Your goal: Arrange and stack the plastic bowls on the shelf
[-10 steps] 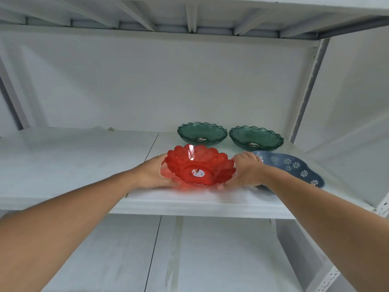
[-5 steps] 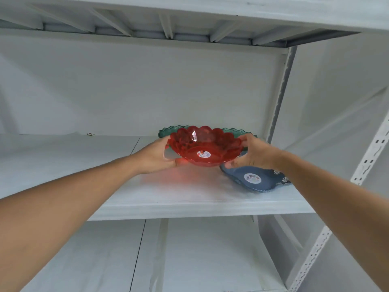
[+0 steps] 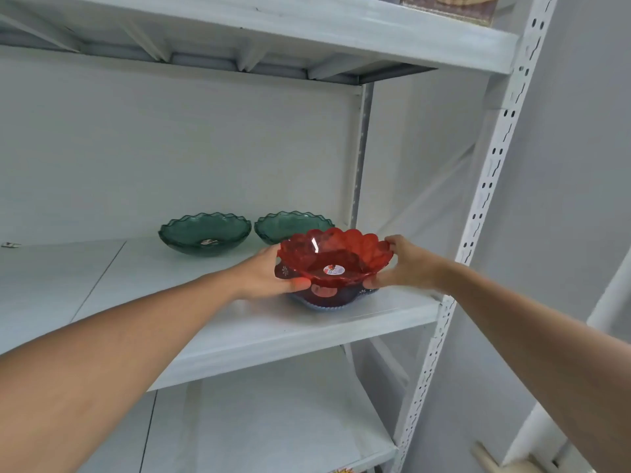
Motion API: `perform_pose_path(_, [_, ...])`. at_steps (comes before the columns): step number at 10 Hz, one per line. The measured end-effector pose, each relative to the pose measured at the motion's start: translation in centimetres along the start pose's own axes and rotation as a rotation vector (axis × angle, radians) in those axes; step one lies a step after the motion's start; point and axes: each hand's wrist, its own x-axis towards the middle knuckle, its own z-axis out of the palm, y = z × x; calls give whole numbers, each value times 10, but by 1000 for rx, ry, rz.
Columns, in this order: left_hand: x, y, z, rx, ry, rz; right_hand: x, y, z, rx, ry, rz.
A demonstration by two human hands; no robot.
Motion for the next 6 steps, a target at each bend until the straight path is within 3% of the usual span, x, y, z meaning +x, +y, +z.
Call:
perform_pose_path(3, [-6,-24,1,105,-89,-106,9,15,42,152,-229,-66])
perform_pose_path(4, [-10,-26,2,132,-84,-137,11,17,45,168,-233,-105])
perform_pose_path(6, [-16,-35,-10,83,-9,-282,12,13,38,41,-276,-148])
